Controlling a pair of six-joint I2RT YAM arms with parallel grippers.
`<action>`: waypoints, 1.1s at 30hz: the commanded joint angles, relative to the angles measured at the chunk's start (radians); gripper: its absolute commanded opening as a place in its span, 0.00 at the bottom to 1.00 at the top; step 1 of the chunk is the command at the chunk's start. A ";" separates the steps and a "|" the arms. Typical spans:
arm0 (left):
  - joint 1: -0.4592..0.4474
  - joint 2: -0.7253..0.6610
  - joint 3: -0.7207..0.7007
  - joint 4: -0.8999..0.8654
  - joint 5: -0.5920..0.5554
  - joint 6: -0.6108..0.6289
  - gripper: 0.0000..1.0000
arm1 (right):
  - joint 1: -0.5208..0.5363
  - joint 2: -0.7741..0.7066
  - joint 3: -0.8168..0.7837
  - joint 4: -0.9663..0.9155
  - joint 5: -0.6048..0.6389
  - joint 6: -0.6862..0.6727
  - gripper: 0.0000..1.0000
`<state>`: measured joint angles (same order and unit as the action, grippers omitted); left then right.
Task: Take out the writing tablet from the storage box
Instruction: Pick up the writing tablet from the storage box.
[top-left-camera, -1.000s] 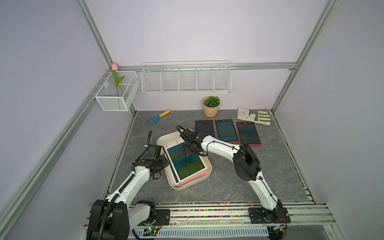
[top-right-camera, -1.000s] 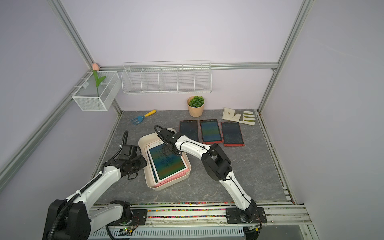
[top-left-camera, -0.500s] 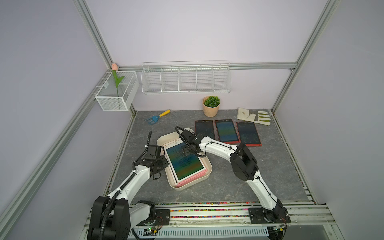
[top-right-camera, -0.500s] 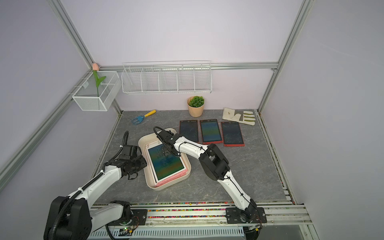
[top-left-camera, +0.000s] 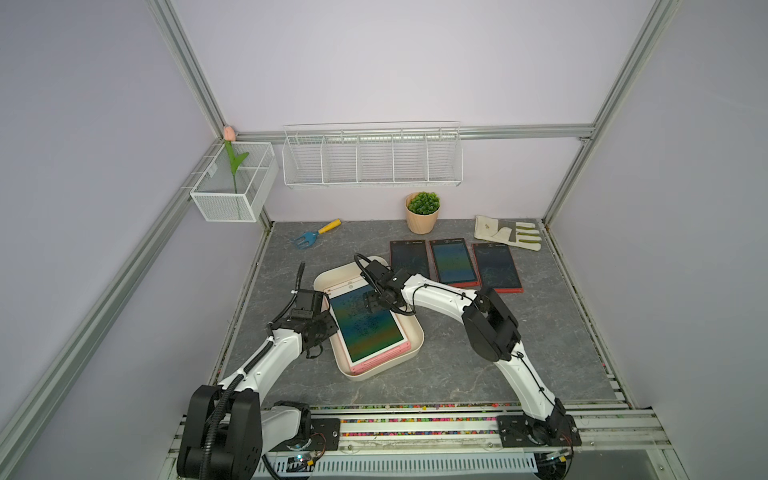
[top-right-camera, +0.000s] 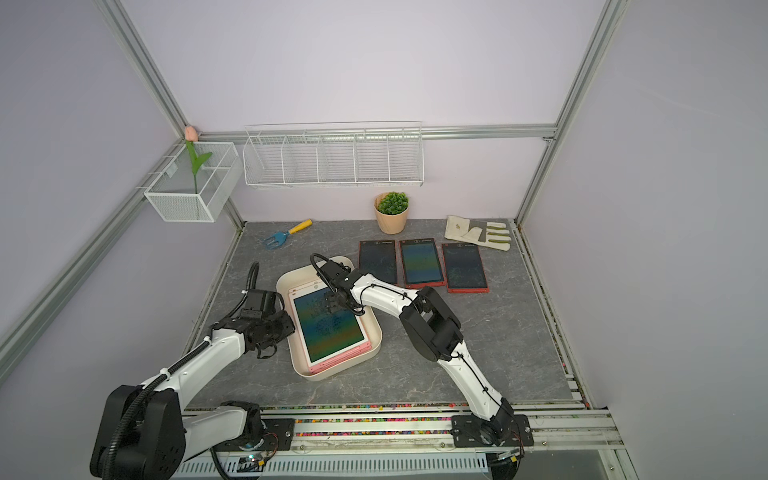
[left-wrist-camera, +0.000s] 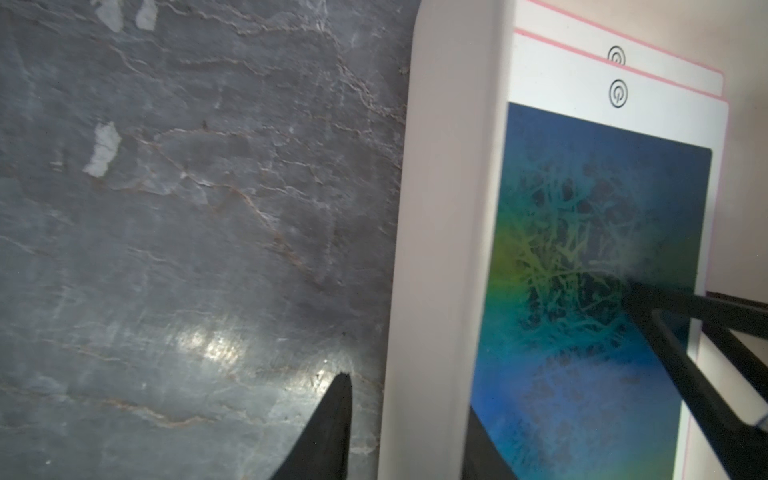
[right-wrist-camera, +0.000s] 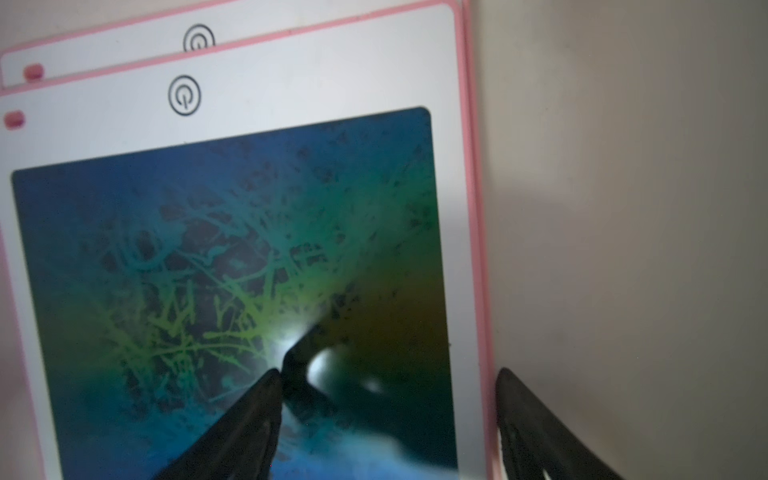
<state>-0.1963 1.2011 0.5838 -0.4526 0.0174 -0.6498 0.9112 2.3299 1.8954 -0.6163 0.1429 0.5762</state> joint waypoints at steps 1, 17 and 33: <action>0.005 0.019 -0.011 0.017 0.003 0.006 0.35 | 0.005 -0.056 -0.055 0.013 -0.069 0.022 0.77; 0.005 0.069 0.010 0.020 0.029 0.003 0.31 | 0.007 -0.178 -0.168 0.089 -0.138 0.030 0.73; 0.005 0.058 0.013 0.008 0.016 -0.002 0.30 | 0.006 -0.171 -0.169 0.029 -0.043 -0.025 0.73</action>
<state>-0.1963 1.2694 0.5846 -0.4385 0.0494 -0.6502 0.9154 2.1960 1.7416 -0.5598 0.0551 0.5694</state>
